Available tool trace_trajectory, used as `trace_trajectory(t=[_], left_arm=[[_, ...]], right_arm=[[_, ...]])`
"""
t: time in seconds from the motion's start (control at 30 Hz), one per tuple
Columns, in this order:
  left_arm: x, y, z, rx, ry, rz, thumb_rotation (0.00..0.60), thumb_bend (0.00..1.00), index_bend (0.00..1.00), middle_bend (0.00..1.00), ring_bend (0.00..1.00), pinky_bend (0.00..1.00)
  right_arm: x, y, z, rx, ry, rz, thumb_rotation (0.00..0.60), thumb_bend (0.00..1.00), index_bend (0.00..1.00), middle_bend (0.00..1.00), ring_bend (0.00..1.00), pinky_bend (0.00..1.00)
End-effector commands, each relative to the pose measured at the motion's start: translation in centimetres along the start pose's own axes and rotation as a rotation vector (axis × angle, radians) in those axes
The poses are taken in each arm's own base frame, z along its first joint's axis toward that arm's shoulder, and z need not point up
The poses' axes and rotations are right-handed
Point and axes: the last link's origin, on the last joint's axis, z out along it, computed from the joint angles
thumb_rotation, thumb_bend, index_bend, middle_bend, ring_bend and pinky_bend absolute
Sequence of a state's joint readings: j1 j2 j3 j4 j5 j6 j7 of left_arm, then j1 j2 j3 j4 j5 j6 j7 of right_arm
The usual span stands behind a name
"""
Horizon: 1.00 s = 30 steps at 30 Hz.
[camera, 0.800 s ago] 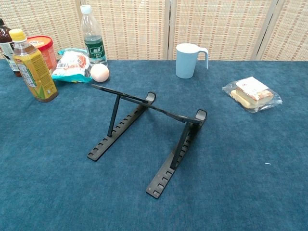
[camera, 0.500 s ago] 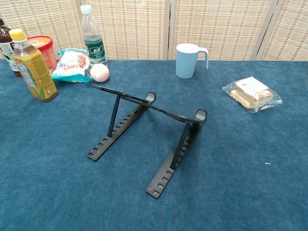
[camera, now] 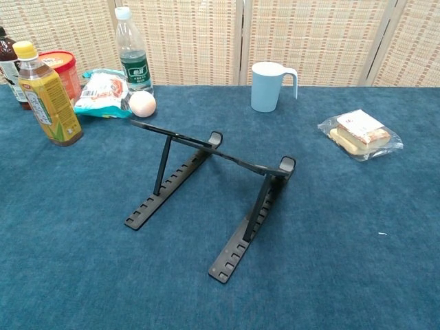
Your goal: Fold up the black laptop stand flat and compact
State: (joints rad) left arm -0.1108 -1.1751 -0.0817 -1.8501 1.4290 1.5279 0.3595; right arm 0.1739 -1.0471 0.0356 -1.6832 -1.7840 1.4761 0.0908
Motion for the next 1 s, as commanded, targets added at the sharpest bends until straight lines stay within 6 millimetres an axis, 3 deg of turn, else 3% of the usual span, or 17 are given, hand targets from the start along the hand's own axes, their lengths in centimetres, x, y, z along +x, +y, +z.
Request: trace_trajectory(t=[0.03, 0.23, 0.6, 1.0], left_arm=[[0.0, 0.1, 0.0, -0.002, 0.002, 0.001, 0.600, 0.18, 0.00, 0.00, 0.00, 0.00], [0.0, 0.4, 0.0, -0.004, 0.001, 0.004, 0.600, 0.18, 0.00, 0.00, 0.00, 0.00], [0.2, 0.9, 0.0, -0.007, -0.003, 0.008, 0.600, 0.18, 0.00, 0.00, 0.00, 0.00], [0.3, 1.0, -0.2, -0.005, -0.007, 0.014, 0.600, 0.18, 0.00, 0.00, 0.00, 0.00]], right_arm=[[-0.7, -1.7, 1.3, 0.126, -0.059, 0.060, 0.600, 0.24, 0.00, 0.15, 0.00, 0.05], [-1.8, -4.0, 3.1, 0.287, -0.133, 0.141, 0.600, 0.26, 0.00, 0.18, 0.00, 0.13], [-3.7, -8.1, 5.7, 0.527, -0.246, 0.228, 0.600, 0.26, 0.00, 0.19, 0.01, 0.13], [-5.3, -11.2, 7.3, 0.673, -0.342, 0.249, 0.600, 0.26, 0.00, 0.20, 0.01, 0.13]])
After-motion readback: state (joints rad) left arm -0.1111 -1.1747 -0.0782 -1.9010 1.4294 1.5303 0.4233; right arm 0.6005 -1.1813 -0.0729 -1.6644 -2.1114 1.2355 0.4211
